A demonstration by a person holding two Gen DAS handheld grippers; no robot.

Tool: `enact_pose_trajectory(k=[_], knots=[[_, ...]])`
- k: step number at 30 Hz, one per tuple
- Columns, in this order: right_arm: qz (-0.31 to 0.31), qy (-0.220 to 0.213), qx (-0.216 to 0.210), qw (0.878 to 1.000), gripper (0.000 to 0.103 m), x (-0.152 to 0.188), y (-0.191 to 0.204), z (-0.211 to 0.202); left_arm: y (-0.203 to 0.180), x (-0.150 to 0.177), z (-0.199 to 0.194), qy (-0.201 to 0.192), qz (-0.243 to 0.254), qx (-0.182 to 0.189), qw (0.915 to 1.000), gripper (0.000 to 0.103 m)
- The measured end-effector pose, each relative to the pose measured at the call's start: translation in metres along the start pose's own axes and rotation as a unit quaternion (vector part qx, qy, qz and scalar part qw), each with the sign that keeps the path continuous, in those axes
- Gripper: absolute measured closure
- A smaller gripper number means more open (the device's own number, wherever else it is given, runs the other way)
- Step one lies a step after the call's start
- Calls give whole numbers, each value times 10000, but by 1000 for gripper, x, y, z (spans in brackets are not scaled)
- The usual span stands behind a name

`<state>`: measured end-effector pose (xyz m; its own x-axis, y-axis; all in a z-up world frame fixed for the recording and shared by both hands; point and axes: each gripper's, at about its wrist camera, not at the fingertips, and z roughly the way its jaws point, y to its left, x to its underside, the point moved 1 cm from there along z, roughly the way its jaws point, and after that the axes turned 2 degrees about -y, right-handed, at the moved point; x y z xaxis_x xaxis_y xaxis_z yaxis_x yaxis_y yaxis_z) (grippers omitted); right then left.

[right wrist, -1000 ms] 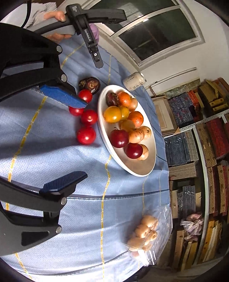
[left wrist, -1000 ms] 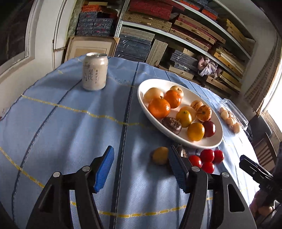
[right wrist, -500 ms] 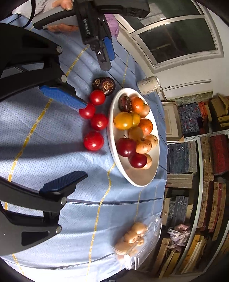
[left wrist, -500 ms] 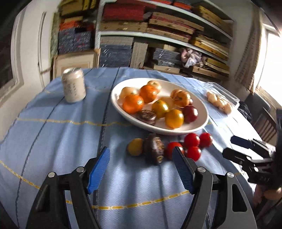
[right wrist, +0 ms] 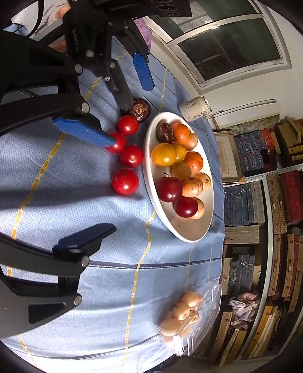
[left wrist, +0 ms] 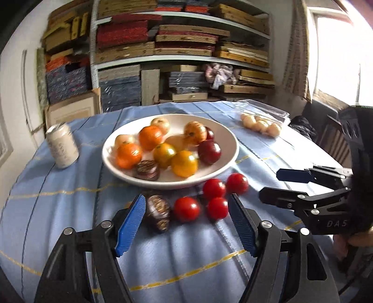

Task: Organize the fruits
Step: 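Move left gripper to a red tomato while right gripper approaches another red tomato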

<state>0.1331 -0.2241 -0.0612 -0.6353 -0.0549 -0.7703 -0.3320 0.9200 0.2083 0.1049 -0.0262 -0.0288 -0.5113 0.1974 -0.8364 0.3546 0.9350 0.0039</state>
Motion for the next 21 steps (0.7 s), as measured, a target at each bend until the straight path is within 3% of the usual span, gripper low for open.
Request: enact_pose_trajectory(k=[6, 10, 12, 18, 21], knots=[[251, 45, -5, 9997, 32, 0, -10, 1, -4, -6, 18, 170, -85, 267, 9995, 30], [325, 97, 15, 9994, 30, 0, -14, 2, 9, -6, 36, 507, -546, 514, 9959, 31], [371, 125, 33, 9992, 27, 0, -15, 4, 15, -7, 39, 486, -744, 613, 9942, 32], [537, 141, 38, 9984, 24, -1, -22, 4, 11, -4, 47, 676, -864, 1058, 9883, 33], [585, 158, 44, 9982, 21, -1, -24, 3, 11, -3, 48, 697, -862, 1080, 9880, 33]])
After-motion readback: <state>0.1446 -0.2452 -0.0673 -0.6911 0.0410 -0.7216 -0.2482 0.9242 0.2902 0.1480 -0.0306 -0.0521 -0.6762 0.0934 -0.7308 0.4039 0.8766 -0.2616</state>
